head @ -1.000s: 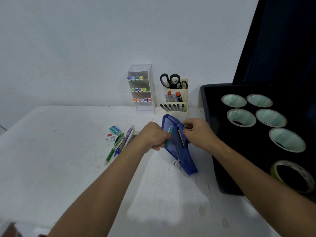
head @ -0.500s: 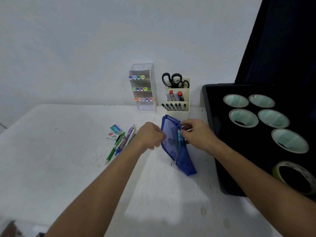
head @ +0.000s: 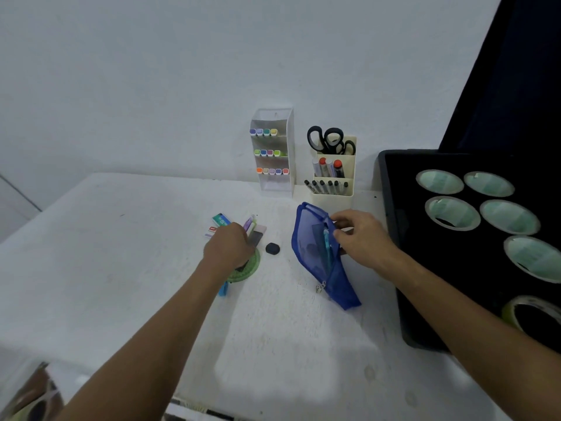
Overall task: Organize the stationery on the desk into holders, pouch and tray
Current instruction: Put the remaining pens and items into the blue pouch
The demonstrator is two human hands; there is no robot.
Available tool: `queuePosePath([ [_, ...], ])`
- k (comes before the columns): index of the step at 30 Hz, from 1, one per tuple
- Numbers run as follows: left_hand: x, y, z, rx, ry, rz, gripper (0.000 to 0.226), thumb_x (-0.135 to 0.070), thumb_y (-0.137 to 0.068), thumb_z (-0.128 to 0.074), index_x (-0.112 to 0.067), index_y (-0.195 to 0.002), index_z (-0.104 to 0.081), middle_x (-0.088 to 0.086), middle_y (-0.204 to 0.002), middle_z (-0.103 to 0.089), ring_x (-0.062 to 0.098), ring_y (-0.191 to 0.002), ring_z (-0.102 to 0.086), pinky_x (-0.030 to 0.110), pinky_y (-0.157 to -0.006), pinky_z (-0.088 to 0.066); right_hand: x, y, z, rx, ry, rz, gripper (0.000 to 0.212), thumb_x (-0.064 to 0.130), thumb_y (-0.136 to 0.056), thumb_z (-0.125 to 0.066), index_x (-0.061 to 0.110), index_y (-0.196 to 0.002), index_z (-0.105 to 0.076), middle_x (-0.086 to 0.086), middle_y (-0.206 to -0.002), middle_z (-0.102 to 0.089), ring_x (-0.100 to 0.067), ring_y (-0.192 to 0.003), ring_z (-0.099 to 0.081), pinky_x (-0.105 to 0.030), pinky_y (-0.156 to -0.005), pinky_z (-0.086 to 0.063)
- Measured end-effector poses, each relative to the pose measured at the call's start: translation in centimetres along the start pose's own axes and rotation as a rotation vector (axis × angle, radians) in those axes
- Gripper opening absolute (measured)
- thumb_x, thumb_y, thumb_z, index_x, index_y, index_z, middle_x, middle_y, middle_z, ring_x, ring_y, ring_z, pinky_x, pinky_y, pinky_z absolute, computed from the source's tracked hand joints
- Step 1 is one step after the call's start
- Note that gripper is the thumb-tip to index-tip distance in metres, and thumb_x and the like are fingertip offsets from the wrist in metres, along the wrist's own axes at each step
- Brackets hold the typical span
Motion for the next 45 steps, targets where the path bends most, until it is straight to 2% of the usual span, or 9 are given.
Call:
queuePosePath([
  [8,-0.3,0.8,-1.0,-0.027,-0.155,-0.026,0.024,-0.026,-0.09,-0.056,-0.008,-0.105,-0.063,0.008,-0.088,-0.063,0.024,-0.078,-0.062,0.03,-0.061,-0.046,-0.3,0.0,0.4,-0.008,-0.032,0.01,0.032,0.01,-0.092,-0.057,0.017,-0.124,-0.058,0.0,-0.116,-0.063,-0.018,-0.098,-0.063,-0.03,-0.077,-0.059],
  [13,-1.5,1.5,-0.7,0.011,-0.173,-0.063,0.021,-0.014,-0.093,-0.049,-0.003,-0.107,-0.059,0.011,-0.093,-0.061,0.026,-0.089,-0.063,0.032,-0.07,-0.049,-0.3,0.1,0.5,-0.001,0.004,-0.01,0.033,0.014,-0.093,-0.057,0.016,-0.126,-0.058,-0.003,-0.117,-0.064,-0.022,-0.098,-0.064,-0.042,-0.081,-0.059],
  [18,-3.4,2.7,2.4,-0.032,0.109,-0.009,0.019,-0.018,-0.083,-0.064,-0.004,-0.075,-0.054,0.006,-0.065,-0.055,0.016,-0.055,-0.052,0.027,-0.051,-0.042,-0.5,0.1,0.4,0.022,0.023,-0.04,0.03,0.018,-0.095,-0.051,0.017,-0.125,-0.058,-0.003,-0.111,-0.065,-0.019,-0.089,-0.065,-0.037,-0.072,-0.061],
  [24,-8.0,4.9,3.3,0.247,0.642,-0.043,0.024,-0.022,-0.083,-0.067,0.001,-0.087,-0.07,0.014,-0.08,-0.074,0.023,-0.065,-0.074,0.038,-0.073,-0.061,-0.2,0.1,0.4,0.026,0.016,-0.045,0.029,0.017,-0.097,-0.048,0.016,-0.124,-0.058,-0.004,-0.114,-0.062,-0.021,-0.093,-0.064,-0.037,-0.073,-0.061],
  [27,-9.4,5.0,1.7,0.355,0.73,0.01,0.019,-0.017,-0.084,-0.067,0.001,-0.089,-0.067,0.016,-0.081,-0.072,0.025,-0.069,-0.074,0.034,-0.068,-0.062,-0.2,0.3,0.5,0.029,0.007,-0.034,0.031,0.016,-0.097,-0.048,0.017,-0.126,-0.056,-0.003,-0.118,-0.061,-0.021,-0.1,-0.062,-0.039,-0.078,-0.06],
  [33,-10.5,3.8,-1.0,0.222,0.492,-0.004,0.02,-0.023,-0.081,-0.065,-0.009,-0.069,-0.056,0.004,-0.061,-0.057,0.016,-0.049,-0.051,0.022,-0.044,-0.041,0.0,0.5,0.7,0.032,-0.019,-0.013,0.033,0.015,-0.095,-0.05,0.017,-0.128,-0.056,-0.002,-0.12,-0.062,-0.02,-0.103,-0.062,-0.041,-0.079,-0.06],
  [37,-10.5,3.7,-2.0,0.188,0.393,-0.057,0.02,-0.025,-0.079,-0.066,-0.007,-0.078,-0.059,0.007,-0.073,-0.06,0.022,-0.064,-0.057,0.024,-0.051,-0.039,0.1,0.6,0.6,0.028,-0.014,-0.001,0.032,0.014,-0.096,-0.049,0.015,-0.127,-0.056,-0.004,-0.12,-0.062,-0.02,-0.102,-0.062,-0.042,-0.081,-0.059],
  [42,-9.3,3.0,-0.9,0.073,0.319,-0.139,0.015,-0.017,-0.079,-0.063,-0.003,-0.076,-0.065,0.005,-0.063,-0.056,0.023,-0.063,-0.057,0.026,-0.052,-0.041,0.2,0.8,0.4,0.037,-0.002,0.001,0.033,0.017,-0.097,-0.05,0.015,-0.129,-0.054,-0.004,-0.121,-0.061,-0.02,-0.105,-0.061,-0.037,-0.082,-0.059],
  [45,-7.5,2.1,0.3,0.029,0.264,-0.113,0.015,-0.011,-0.082,-0.061,-0.001,-0.09,-0.069,0.01,-0.081,-0.065,0.025,-0.075,-0.06,0.03,-0.066,-0.049,0.4,0.8,0.2,0.047,0.012,0.006,0.033,0.021,-0.097,-0.051,0.015,-0.129,-0.056,-0.004,-0.12,-0.061,-0.02,-0.105,-0.06,-0.037,-0.082,-0.059],
])
Point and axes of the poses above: each hand's wrist, its own y-axis away from the middle knuckle, its own z-axis out of the back of the hand, x = y × z, the point moved 5 cm from there along -y, towards the middle knuckle
